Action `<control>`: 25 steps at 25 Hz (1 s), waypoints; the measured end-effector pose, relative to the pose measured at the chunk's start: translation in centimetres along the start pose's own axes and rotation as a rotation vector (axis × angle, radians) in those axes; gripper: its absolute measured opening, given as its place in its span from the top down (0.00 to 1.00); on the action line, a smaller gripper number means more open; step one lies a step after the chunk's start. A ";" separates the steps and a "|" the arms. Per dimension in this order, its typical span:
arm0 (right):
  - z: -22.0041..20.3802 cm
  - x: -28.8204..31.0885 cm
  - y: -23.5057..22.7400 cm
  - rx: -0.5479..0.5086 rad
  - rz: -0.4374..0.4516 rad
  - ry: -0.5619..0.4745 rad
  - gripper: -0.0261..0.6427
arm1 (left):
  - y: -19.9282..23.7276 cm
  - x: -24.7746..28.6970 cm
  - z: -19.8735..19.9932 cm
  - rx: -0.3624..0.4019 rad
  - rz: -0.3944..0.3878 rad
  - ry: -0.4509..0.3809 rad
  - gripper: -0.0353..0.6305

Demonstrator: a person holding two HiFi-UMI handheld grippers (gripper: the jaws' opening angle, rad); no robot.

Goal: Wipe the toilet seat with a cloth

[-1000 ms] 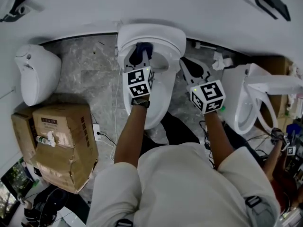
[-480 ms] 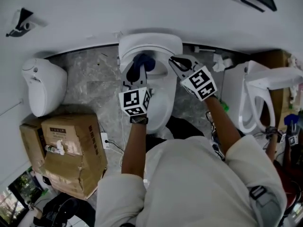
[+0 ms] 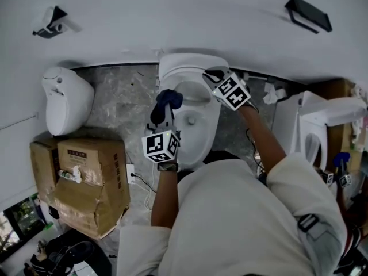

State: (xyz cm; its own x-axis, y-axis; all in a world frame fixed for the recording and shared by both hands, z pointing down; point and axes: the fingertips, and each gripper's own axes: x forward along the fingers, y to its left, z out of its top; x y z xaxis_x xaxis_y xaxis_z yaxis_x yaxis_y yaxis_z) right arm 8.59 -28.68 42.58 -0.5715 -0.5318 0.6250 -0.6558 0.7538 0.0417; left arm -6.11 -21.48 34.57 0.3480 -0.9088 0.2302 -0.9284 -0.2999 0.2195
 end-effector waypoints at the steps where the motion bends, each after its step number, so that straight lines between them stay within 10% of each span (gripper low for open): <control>1: -0.3 0.3 0.1 -0.015 0.008 0.020 0.88 | -0.1 -0.4 0.2 0.000 0.000 -0.006 0.89; 25: -3.4 4.5 0.4 -0.324 -0.011 0.286 0.71 | 1.5 -5.4 1.5 -0.043 -0.016 -0.003 0.89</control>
State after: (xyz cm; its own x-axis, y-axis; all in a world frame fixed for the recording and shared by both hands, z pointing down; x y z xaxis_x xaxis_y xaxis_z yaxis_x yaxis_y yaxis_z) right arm 7.44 -29.46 48.03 -0.3762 -0.4463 0.8119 -0.4458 0.8554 0.2637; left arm -9.60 -17.44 32.20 0.3623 -0.9050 0.2230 -0.9161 -0.3017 0.2640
